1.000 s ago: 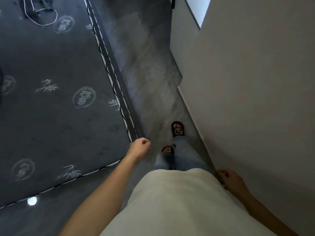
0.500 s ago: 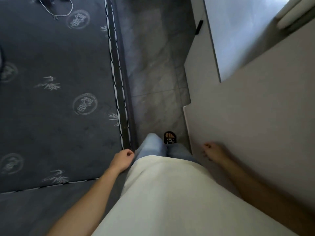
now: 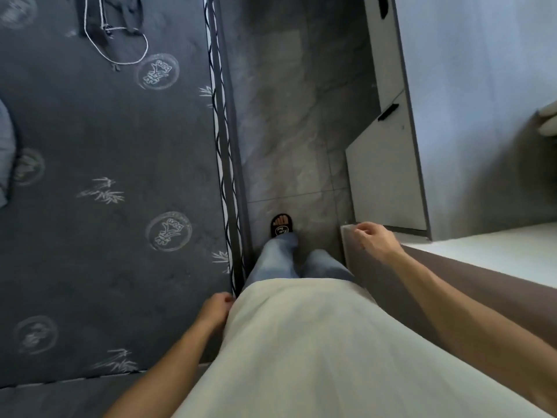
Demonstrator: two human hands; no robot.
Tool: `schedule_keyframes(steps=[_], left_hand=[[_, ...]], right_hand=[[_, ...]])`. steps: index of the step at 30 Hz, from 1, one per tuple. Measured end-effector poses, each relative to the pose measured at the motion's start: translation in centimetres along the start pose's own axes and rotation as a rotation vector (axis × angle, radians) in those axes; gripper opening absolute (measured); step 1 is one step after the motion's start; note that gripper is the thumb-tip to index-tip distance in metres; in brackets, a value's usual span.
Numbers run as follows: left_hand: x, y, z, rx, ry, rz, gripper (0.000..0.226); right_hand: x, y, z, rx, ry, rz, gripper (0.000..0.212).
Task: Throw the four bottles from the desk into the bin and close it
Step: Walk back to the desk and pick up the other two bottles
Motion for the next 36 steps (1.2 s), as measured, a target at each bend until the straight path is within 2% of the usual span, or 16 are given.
schedule_keyframes(steps=[5,9,16,22,28,32,36], left_hand=[[-9.8,-11.2,3.6,0.124,-0.011,-0.004,0.021],[-17.2,-21.4,6.2,0.243,-0.089,-0.009,0.019],[-25.2,-34.2,9.6,0.321,-0.120,0.048,0.018],[-29.4,-37.8,11.5,0.250,-0.096,0.136,0.017],[-33.3,-36.9,13.2,0.162,-0.068,0.234,0.024],[-36.5,-37.3,14.8,0.097,-0.017,0.240,0.026],[-41.3,-40.7,16.4,0.097,0.020,0.271,0.022]], right_hand=[[-0.2,-0.2,0.8,0.118,0.029,-0.021,0.025],[-1.3,-1.3,1.6,0.228,0.041,-0.042,0.026],[-5.4,1.6,6.9,0.340,0.049,0.002,0.027],[-11.8,12.3,16.3,0.244,-0.004,0.035,0.028],[-17.6,26.9,25.6,0.029,-0.051,0.130,0.030],[-20.3,34.2,30.6,-0.021,-0.072,0.211,0.028],[-21.8,38.7,33.5,-0.013,-0.081,0.215,0.027]])
Point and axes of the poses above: each hand's wrist, its own z-axis towards the middle knuckle, its own x-axis out of the palm, y = z × x, the point moved 7 cm from there along z, towards the middle knuckle, and after that the axes turned 5 degrees about z, right-handed, at the moved point
